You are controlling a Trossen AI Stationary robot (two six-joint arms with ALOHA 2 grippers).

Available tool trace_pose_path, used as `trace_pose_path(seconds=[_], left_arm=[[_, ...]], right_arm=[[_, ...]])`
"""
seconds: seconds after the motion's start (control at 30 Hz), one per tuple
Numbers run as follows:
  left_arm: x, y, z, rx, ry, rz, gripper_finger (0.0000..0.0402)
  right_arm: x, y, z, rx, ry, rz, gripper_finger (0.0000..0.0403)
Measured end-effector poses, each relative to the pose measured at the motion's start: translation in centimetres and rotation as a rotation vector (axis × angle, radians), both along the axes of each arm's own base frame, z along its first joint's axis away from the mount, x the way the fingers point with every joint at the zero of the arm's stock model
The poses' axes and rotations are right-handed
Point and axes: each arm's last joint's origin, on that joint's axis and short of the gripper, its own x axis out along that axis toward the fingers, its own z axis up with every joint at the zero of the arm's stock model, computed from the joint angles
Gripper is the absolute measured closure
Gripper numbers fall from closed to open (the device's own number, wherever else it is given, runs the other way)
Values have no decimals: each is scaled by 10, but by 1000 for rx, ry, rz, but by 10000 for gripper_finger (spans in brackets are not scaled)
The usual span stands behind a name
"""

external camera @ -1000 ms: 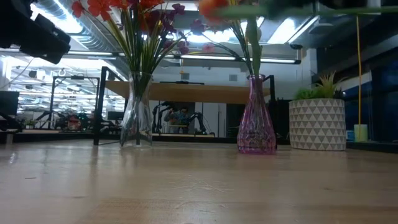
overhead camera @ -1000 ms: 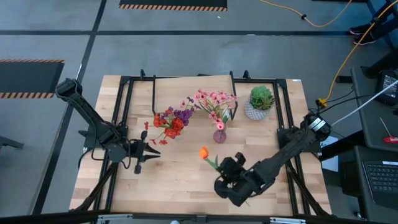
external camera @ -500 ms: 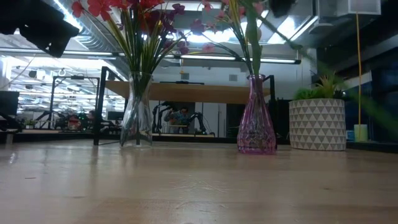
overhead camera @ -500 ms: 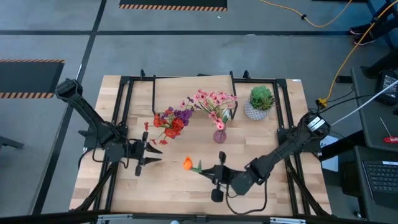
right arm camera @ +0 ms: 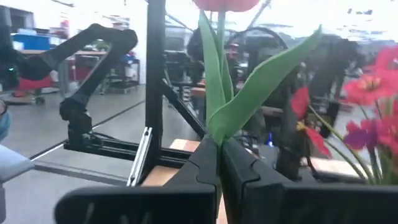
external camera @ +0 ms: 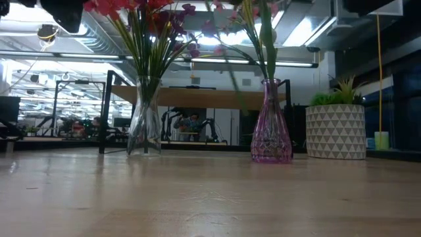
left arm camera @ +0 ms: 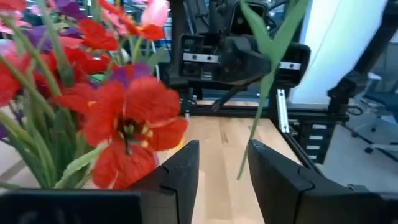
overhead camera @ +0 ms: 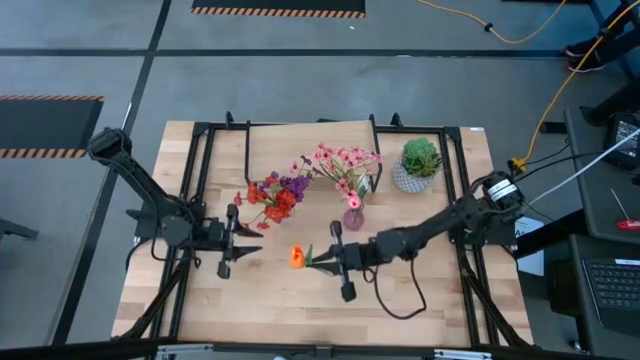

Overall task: Pick and place flowers into a vace then onto a shelf
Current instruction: Put the orange flower into the transparent vase

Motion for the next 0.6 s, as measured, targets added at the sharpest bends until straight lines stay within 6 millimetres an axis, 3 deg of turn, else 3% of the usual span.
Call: trace_pose_path(seconds=[0.4,0.6], left_arm=[[18,3,-7,-83,-4,-38,182],[36,-13,-8,48,26,-56,169]], right_arm=[[11,-19,8,-63,-45,65,403],[12,-22,8,-63,-50,59,403]])
